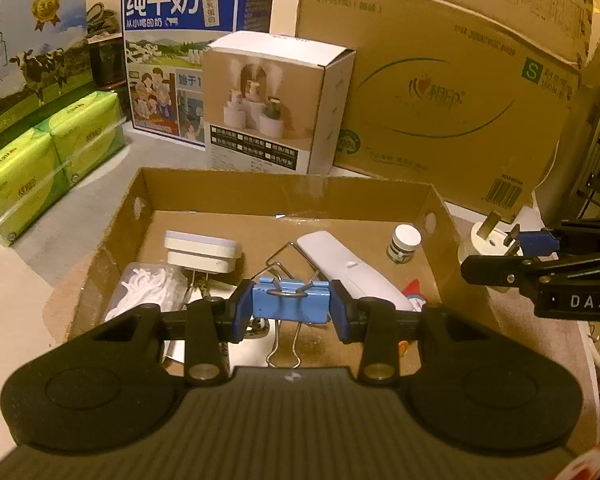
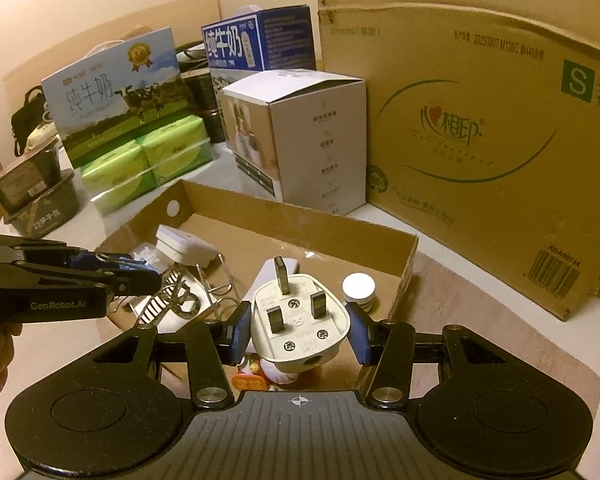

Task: Organize rigid objects
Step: 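Open the left tool over the box to drop the binder clip, then lower the white plug into the box and open the right tool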

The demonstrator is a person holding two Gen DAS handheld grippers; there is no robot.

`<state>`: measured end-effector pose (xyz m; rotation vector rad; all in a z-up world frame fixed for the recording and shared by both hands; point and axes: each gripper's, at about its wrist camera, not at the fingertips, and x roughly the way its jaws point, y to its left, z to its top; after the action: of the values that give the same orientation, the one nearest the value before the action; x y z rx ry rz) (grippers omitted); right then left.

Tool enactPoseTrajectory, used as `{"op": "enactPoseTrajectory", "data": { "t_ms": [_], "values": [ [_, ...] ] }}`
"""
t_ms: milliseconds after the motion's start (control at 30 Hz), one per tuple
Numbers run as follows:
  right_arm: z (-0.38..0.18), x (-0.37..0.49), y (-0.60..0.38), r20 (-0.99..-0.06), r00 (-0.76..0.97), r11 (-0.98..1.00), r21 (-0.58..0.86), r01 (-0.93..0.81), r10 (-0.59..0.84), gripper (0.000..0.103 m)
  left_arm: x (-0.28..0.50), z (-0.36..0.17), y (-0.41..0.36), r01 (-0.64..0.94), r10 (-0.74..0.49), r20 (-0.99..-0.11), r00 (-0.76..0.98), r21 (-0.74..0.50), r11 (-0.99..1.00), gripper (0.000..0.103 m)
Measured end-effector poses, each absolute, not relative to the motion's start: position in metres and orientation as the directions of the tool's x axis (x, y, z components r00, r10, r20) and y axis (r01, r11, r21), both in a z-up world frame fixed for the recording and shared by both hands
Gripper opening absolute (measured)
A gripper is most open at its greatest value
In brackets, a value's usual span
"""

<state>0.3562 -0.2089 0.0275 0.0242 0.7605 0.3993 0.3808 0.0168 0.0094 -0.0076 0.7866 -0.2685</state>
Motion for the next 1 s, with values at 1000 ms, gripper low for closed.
{"op": "enactPoseTrajectory", "data": {
  "t_ms": [1000],
  "values": [
    [0.0208, 0.3619, -0.2059, -0.672, 0.647, 0.927, 0.176, -0.332, 0.359, 0.050, 0.3833, 0.0027, 0.0137, 0.229, -0.217, -0.705, 0.675, -0.079, 0.970, 0.060]
  ]
}}
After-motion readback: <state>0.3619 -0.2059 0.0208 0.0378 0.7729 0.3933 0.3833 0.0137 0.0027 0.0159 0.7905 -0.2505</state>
